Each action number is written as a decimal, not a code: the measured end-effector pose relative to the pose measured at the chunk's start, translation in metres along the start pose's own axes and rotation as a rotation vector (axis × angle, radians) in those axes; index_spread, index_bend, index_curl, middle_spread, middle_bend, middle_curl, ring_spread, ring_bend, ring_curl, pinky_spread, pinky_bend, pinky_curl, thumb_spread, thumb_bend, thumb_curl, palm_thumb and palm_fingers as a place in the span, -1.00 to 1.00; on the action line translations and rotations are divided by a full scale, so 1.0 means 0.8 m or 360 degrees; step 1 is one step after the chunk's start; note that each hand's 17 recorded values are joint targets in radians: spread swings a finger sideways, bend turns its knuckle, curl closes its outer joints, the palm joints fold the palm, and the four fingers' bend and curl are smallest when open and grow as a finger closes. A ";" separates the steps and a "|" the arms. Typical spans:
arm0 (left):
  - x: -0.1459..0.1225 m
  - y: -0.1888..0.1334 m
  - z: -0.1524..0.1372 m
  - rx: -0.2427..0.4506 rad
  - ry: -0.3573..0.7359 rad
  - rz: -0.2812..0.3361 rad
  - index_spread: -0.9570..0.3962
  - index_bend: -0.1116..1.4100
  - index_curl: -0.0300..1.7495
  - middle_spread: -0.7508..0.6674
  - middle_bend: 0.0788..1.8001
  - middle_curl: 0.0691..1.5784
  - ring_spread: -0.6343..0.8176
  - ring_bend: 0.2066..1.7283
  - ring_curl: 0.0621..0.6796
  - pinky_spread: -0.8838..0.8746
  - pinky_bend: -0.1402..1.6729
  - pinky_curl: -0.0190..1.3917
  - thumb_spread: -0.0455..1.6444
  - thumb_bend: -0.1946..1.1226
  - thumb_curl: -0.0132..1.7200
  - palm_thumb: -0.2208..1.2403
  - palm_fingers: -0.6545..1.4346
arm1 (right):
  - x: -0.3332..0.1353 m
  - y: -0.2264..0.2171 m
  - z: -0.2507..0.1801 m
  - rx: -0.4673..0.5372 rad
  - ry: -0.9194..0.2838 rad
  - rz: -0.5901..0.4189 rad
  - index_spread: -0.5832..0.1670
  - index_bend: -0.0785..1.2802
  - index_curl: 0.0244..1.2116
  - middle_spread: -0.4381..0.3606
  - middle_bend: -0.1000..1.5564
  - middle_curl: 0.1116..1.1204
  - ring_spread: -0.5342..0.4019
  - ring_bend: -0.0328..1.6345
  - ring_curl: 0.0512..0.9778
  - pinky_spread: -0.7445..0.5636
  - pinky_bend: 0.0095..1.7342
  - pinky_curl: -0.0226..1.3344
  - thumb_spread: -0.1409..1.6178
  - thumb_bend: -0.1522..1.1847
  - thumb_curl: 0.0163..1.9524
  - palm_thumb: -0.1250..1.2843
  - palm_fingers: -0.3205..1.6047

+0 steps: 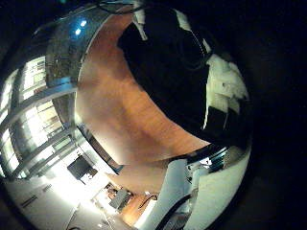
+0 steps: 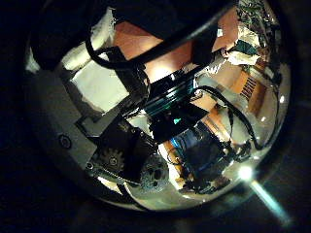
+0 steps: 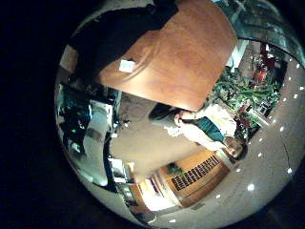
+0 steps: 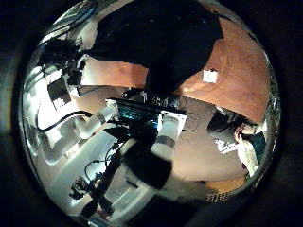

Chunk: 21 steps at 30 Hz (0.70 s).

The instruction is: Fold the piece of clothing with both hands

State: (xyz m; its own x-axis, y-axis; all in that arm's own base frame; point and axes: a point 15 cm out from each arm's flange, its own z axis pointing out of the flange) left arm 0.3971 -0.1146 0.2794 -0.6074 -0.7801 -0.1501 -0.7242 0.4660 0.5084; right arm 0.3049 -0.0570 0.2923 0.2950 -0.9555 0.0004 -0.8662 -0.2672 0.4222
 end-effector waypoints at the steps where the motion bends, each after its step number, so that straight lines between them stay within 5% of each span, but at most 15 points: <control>1: -0.002 -0.002 -0.002 0.0005 0.0002 0.0000 -0.51 0.24 0.10 -0.66 0.24 0.18 -0.66 0.74 0.65 -0.60 0.56 0.27 0.27 -0.72 -0.26 0.35 0.58 | -0.004 -0.006 0.007 0.0008 0.0007 -0.0018 -0.37 -0.66 -0.57 -0.13 -0.44 -0.41 -0.10 -0.07 -0.50 0.40 -0.35 -0.68 0.58 -0.72 -0.77 -0.36 -0.22; 8: -0.020 -0.006 -0.005 0.0023 0.0036 -0.0014 -0.54 0.18 0.20 -0.67 0.25 0.20 -0.65 0.76 0.66 -0.62 0.55 0.34 0.28 -0.73 -0.23 0.34 0.57 | -0.024 -0.045 0.059 0.0078 0.0051 0.0008 -0.33 -0.65 -0.56 -0.20 -0.37 -0.35 -0.18 -0.02 -0.45 0.28 -0.29 -0.69 0.49 -0.82 -0.78 -0.44 -0.25; 21: -0.041 -0.003 -0.004 0.0029 0.0083 -0.0002 -0.59 0.09 0.34 -0.68 0.25 0.23 -0.66 0.77 0.63 -0.66 0.50 0.41 0.28 -0.73 -0.21 0.31 0.57 | -0.082 -0.066 0.108 0.0036 0.0134 0.0034 -0.08 -0.62 -0.50 -0.04 -0.44 -0.38 0.05 -0.10 -0.50 0.41 -0.26 -0.70 0.32 -0.81 -0.75 -0.51 -0.41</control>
State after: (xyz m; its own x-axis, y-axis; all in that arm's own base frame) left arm 0.4197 -0.0913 0.2861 -0.5887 -0.8014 -0.1059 -0.7312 0.4721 0.4924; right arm 0.2963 0.0090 0.1921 0.3086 -0.9473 0.0857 -0.8813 -0.2509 0.4005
